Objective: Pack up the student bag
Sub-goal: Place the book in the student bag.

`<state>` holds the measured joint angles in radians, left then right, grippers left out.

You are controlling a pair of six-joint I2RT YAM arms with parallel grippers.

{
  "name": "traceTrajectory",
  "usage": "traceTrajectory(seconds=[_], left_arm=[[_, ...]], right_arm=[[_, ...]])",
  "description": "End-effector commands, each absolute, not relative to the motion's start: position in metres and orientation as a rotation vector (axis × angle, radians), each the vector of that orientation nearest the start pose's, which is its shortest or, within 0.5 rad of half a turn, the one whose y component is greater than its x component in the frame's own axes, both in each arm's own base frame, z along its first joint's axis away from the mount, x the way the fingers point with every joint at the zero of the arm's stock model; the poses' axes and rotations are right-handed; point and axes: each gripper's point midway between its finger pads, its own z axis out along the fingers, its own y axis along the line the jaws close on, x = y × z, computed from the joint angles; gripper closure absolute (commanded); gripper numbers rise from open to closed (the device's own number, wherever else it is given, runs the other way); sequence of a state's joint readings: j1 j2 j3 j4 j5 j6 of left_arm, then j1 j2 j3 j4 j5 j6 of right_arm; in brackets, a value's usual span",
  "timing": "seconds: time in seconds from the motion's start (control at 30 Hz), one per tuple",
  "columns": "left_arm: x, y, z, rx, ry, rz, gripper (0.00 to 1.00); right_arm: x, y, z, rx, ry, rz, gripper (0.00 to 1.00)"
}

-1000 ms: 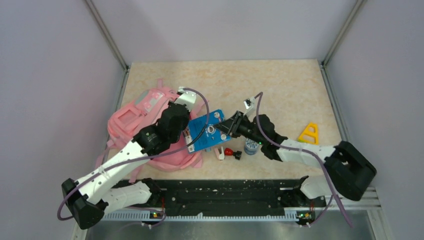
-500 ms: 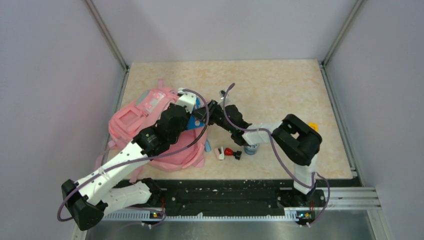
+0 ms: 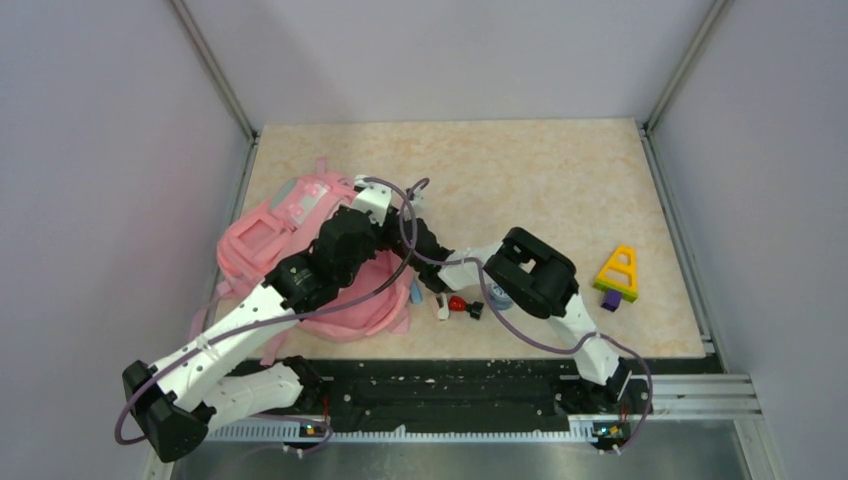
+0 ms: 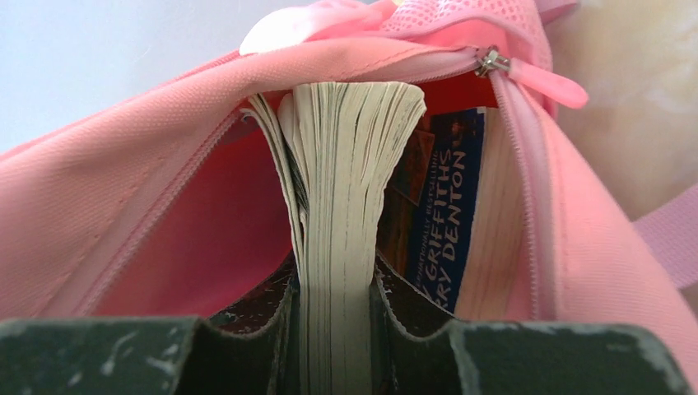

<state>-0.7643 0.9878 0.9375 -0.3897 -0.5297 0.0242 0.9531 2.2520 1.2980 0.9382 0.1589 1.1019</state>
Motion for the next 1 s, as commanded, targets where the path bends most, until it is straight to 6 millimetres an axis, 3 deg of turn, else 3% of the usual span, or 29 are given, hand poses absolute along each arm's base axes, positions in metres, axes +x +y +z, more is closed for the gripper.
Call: traceTrajectory(seconds=[0.0,0.07,0.2,0.4,0.5,0.6,0.97], left_arm=[[0.29,-0.167,0.29,0.33,1.767,-0.128,1.0],[0.29,-0.168,0.289,0.33,1.771,-0.127,1.0],[0.291,-0.168,0.286,0.332,1.779,-0.122,1.0],[0.292,-0.166,0.286,0.325,1.779,-0.116,1.0],[0.293,-0.165,0.286,0.323,1.781,-0.116,1.0],[0.293,-0.164,0.286,0.319,1.781,-0.109,1.0],[0.294,-0.159,0.286,0.308,1.78,-0.093,1.0]], right_arm=[[0.38,0.531,0.143,0.281,1.684,1.333,1.0],[0.376,0.54,0.131,0.248,1.712,1.3,1.0],[0.371,0.547,0.129,0.191,1.727,1.274,0.78],[0.355,0.527,0.153,0.065,1.626,1.267,0.4],[0.347,0.52,0.162,-0.023,1.619,1.232,0.3],[0.34,0.512,0.17,-0.054,1.631,1.214,0.25],[0.32,0.473,0.156,-0.069,1.744,1.111,0.22]])
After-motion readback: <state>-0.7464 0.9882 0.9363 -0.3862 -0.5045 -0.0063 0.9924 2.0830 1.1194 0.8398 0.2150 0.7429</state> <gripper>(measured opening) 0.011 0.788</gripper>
